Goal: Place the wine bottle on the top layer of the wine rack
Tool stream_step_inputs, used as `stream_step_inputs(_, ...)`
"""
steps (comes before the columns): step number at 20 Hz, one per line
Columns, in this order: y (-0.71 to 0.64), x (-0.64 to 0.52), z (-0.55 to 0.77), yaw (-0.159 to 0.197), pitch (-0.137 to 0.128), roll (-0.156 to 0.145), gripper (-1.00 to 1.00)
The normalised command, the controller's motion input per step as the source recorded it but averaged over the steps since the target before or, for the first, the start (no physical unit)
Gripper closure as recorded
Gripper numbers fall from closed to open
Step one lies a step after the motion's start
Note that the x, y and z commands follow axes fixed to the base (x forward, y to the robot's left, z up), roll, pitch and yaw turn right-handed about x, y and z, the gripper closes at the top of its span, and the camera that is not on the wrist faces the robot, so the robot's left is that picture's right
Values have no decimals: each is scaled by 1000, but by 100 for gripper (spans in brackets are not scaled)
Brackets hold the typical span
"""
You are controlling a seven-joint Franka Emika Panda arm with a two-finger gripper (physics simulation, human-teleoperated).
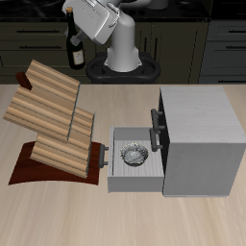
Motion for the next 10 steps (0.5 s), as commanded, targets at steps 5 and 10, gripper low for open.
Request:
stream_step_inputs(5,-367,-35,-239,-141,27,-116,100)
stream_step_inputs(10,-339,-40,-98,-116,34,-107,100)
